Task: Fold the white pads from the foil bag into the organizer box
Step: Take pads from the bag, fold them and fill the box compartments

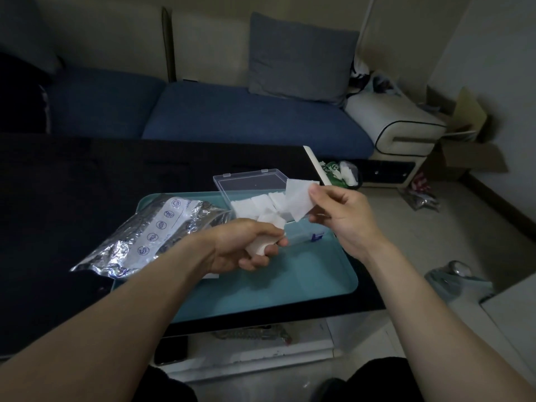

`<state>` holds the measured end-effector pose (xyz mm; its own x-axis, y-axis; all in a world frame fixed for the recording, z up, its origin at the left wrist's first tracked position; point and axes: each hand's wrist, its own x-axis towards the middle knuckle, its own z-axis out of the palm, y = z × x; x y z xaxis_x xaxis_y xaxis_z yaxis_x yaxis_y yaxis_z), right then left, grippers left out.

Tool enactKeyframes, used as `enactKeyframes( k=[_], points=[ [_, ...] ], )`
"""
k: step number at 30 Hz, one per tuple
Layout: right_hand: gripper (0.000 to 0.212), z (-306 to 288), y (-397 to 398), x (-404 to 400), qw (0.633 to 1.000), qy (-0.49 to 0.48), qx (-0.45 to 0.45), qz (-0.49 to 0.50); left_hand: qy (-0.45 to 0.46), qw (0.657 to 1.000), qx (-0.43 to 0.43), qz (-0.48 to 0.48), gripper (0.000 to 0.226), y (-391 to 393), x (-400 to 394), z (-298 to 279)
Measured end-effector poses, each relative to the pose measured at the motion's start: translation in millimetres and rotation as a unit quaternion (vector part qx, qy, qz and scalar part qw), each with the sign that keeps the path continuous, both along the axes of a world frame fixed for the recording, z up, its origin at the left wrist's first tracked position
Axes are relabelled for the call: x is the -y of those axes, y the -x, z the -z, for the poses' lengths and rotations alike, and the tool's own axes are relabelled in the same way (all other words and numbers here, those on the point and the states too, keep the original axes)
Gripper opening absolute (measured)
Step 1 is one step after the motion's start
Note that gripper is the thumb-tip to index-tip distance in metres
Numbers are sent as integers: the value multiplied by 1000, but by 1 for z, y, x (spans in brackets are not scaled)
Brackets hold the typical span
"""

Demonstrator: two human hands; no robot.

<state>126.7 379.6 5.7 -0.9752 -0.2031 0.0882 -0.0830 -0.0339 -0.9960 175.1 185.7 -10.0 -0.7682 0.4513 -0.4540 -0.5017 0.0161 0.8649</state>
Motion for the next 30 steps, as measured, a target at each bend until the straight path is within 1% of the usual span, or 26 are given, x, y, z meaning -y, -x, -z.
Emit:
enactKeyframes(
  k=[2, 4, 5, 7, 8, 10, 13, 15, 16, 18, 19, 20, 22, 24, 25, 27, 30],
  points=[
    [20, -1, -2, -2, 998, -28, -17, -53, -40, 998, 21, -42, 31, 2, -1, 0],
    [22, 2, -5, 2, 985, -124, -58, -100, -92, 992, 40, -77, 38, 3, -3, -2],
    [25, 3, -6, 4, 974, -173, -81, -118, -113, 989, 45, -79, 43, 3, -4, -4],
    [26, 3, -8, 10, 957, -232, -113, -134, -127, 990, 37, -40, 54, 2, -7, -8],
    [25, 2, -8, 13, 953, -244, -116, -134, -124, 992, 26, -20, 58, 2, -8, -9],
    [22, 2, -7, 18, 949, -261, -120, -127, -114, 993, 9, -7, 58, 1, -11, -10],
    [20, 8, -7, 26, 939, -295, -156, -87, -130, 991, 5, -29, 50, 3, -10, -7],
    [15, 8, -10, 30, 944, -286, -147, -75, -134, 989, -1, -54, 46, 5, -6, -5],
    [21, 6, -11, 31, 952, -268, -119, -83, -128, 990, -4, -66, 43, 5, -6, -5],
    [53, 4, -13, 29, 962, -230, -58, -133, -100, 991, -11, -91, 36, 6, -5, -2],
    [70, 6, -12, 27, 955, -244, -57, -157, -86, 991, -12, -98, 34, 6, -5, -1],
    [84, 7, -13, 26, 941, -277, -77, -180, -80, 992, -12, -101, 31, 5, -7, -2],
    [109, 12, -14, 30, 913, -331, -117, -206, -108, 989, 1, -105, 24, 6, -10, -2],
    [122, 14, -15, 35, 906, -350, -136, -197, -125, 987, 23, -101, 19, 6, -14, -3],
    [124, 12, -15, 37, 904, -358, -143, -184, -114, 989, 30, -93, 15, 6, -15, -2],
    [121, 10, -14, 37, 899, -373, -148, -173, -72, 994, 34, -74, 9, 6, -18, -2],
    [97, 11, -15, 39, 899, -356, -162, -198, -48, 995, 42, -72, 11, 3, -13, -3]
  ],
)
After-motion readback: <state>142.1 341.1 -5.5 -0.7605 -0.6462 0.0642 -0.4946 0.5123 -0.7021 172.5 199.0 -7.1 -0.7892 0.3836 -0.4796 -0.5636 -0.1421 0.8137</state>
